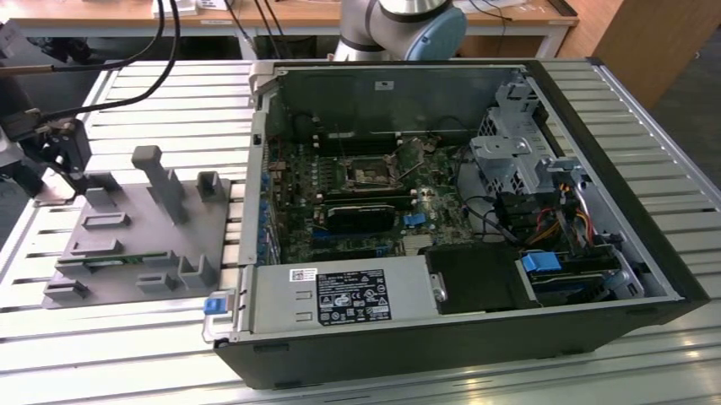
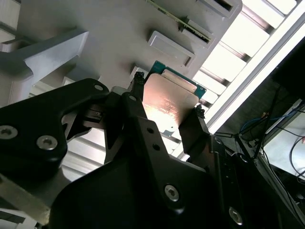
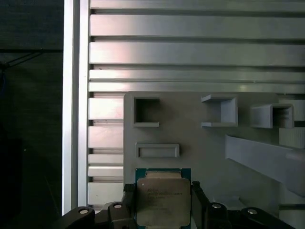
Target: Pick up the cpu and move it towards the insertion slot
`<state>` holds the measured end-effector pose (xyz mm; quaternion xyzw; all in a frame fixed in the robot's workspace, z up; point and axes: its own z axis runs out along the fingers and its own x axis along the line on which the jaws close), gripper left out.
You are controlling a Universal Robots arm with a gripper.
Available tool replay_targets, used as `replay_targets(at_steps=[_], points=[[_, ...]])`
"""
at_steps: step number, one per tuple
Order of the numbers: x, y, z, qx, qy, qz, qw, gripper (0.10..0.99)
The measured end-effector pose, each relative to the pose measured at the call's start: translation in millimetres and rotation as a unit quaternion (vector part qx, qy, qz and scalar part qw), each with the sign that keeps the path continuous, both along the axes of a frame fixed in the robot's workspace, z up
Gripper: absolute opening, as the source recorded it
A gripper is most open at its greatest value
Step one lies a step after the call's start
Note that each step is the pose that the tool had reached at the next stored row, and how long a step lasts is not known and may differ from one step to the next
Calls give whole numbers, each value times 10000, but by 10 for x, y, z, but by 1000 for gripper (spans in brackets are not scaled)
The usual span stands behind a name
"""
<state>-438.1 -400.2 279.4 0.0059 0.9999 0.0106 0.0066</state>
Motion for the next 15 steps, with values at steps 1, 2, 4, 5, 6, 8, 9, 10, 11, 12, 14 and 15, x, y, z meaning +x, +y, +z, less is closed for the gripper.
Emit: replay_targets(at_steps=[1, 2, 4, 5, 6, 8, 9, 10, 11, 12, 14, 15], points=[[0, 0, 7, 0, 0, 0, 10000, 541], [0, 0, 13, 0, 0, 0, 10000, 541], [0, 0, 24, 0, 0, 0, 10000, 541], [0, 1, 29, 0, 0, 0, 10000, 541], [0, 1, 35, 0, 0, 0, 10000, 541], [0, 1, 46, 0, 0, 0, 10000, 541], [0, 1, 51, 0, 0, 0, 10000, 541], [0, 1, 57, 0, 1, 0, 10000, 541], [0, 1, 64, 0, 1, 0, 10000, 541], [0, 1, 72, -1, 1, 0, 10000, 541], [0, 2, 91, 0, 0, 0, 10000, 541], [0, 2, 100, 0, 0, 0, 10000, 541]])
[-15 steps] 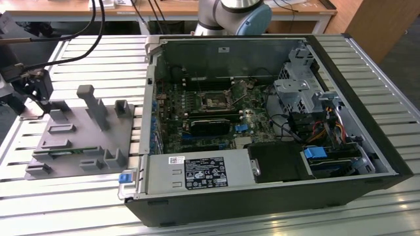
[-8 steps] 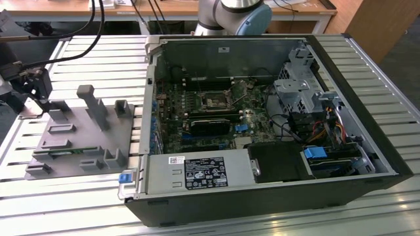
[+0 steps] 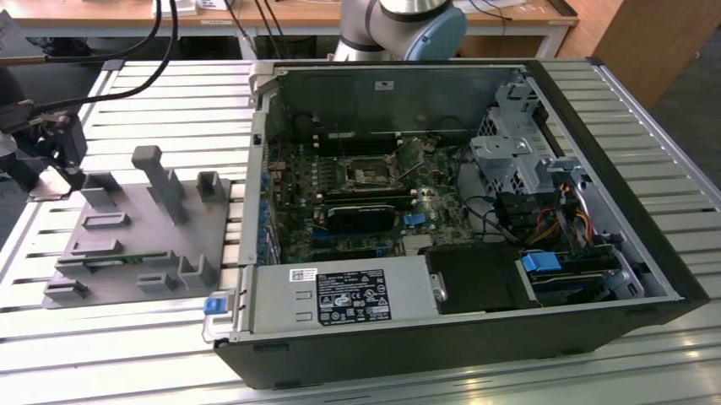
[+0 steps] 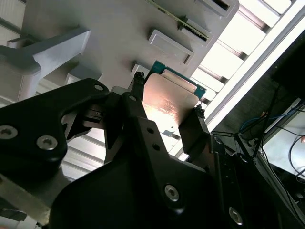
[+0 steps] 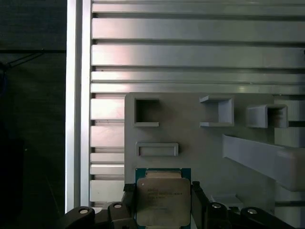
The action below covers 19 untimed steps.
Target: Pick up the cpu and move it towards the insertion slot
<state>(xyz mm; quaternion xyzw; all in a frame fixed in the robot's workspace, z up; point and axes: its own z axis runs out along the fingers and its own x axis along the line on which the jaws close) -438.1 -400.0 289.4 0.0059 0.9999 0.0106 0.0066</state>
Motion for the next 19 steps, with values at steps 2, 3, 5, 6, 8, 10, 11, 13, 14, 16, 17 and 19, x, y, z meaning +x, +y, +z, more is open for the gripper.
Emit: replay_targets(at_steps=[2, 3, 5, 6, 8, 10, 11, 13, 14, 16, 17, 19], points=[[0, 0, 20, 0, 1, 0, 10000, 541], [0, 0, 30, 0, 0, 0, 10000, 541], [0, 0, 48, 0, 0, 0, 10000, 541], [0, 1, 56, 0, 0, 0, 10000, 541], [0, 1, 72, 0, 0, 0, 10000, 541], [0, 3, 92, 0, 0, 0, 10000, 541], [0, 4, 101, 0, 0, 0, 10000, 541], [0, 4, 120, 0, 0, 0, 10000, 541], [0, 5, 129, 0, 0, 0, 10000, 541], [0, 5, 150, 0, 1, 0, 10000, 541], [0, 6, 163, 0, 0, 0, 10000, 541], [0, 6, 186, 0, 0, 0, 10000, 541]])
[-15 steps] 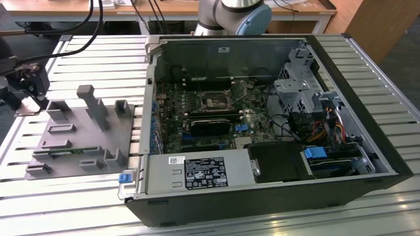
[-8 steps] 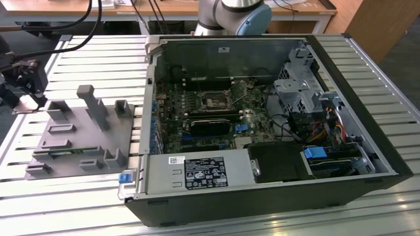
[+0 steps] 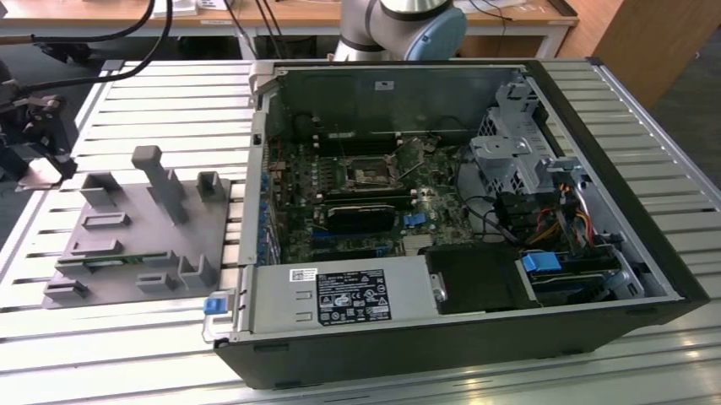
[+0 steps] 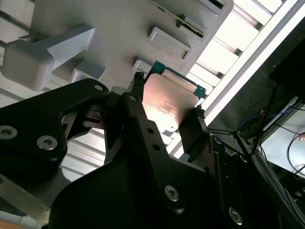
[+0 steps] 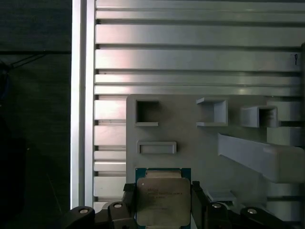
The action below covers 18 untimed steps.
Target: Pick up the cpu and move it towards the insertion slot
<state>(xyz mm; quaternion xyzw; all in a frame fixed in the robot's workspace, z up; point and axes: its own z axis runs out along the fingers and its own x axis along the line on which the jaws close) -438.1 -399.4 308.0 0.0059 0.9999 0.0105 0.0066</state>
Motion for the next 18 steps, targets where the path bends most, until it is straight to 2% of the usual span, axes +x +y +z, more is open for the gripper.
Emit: replay_targets(at_steps=[18], points=[[0, 7, 208, -2, 0, 0, 10000, 541]])
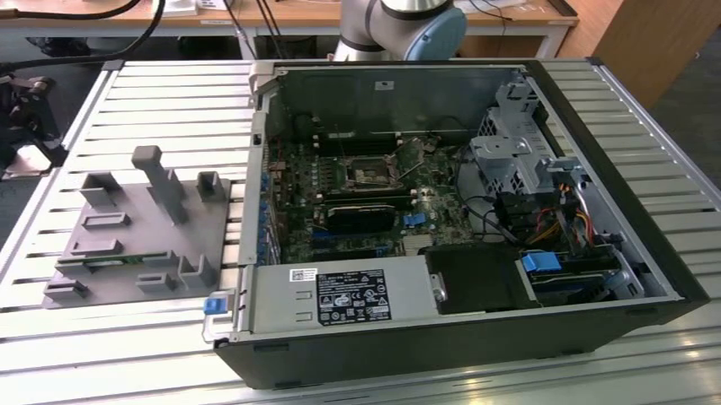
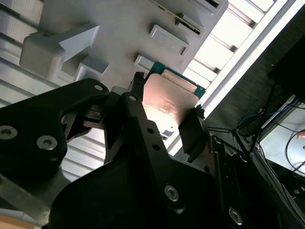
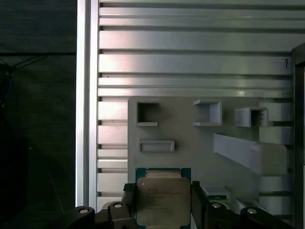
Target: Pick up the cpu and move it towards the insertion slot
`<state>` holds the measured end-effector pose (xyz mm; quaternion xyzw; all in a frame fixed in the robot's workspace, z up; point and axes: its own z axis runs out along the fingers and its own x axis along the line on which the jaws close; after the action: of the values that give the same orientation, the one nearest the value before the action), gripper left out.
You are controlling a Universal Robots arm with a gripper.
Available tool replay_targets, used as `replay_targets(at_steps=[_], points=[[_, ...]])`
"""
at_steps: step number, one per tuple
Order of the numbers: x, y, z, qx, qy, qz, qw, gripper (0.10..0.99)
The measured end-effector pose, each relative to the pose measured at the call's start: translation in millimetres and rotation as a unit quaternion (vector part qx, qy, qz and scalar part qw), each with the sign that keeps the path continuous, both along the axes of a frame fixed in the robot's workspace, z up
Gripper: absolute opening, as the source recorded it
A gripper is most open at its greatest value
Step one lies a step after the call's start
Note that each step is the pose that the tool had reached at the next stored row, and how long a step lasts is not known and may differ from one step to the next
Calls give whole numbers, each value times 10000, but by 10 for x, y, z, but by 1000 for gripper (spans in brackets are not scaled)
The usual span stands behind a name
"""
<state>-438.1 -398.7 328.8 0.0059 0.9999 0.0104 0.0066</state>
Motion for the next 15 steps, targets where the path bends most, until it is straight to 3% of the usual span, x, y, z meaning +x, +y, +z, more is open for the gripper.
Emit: replay_targets(at_steps=[15], points=[[0, 3, 197, -2, 0, 0, 10000, 541]])
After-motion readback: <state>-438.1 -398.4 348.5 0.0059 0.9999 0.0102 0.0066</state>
